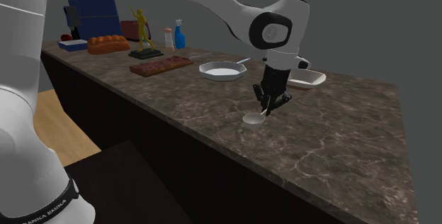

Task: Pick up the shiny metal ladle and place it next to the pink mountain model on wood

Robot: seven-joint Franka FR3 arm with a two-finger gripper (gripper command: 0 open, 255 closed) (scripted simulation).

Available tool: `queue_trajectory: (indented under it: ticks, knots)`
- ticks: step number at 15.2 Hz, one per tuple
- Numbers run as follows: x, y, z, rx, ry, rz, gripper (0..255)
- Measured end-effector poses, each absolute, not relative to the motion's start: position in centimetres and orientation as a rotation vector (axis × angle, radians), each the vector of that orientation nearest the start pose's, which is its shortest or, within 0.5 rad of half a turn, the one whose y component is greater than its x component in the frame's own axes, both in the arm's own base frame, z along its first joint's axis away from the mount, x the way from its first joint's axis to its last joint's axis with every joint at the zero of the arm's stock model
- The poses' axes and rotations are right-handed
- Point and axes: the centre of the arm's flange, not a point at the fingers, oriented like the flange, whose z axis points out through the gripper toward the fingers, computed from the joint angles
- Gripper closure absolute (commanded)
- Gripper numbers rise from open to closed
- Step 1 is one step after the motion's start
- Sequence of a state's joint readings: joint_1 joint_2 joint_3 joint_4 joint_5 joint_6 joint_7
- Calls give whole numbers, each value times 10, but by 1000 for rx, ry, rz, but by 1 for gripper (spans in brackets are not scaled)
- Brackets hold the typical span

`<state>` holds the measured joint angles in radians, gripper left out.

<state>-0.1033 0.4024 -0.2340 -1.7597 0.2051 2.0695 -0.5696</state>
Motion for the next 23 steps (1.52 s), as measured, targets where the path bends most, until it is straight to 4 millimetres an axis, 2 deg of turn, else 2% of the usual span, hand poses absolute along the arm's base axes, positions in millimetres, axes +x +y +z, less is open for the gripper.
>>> queue_trajectory:
  ticks: [6,23]
  knots:
    - [614,-191,340,-3023,-214,51,255]
    - [614,-192,427,-3024,-214,50,255]
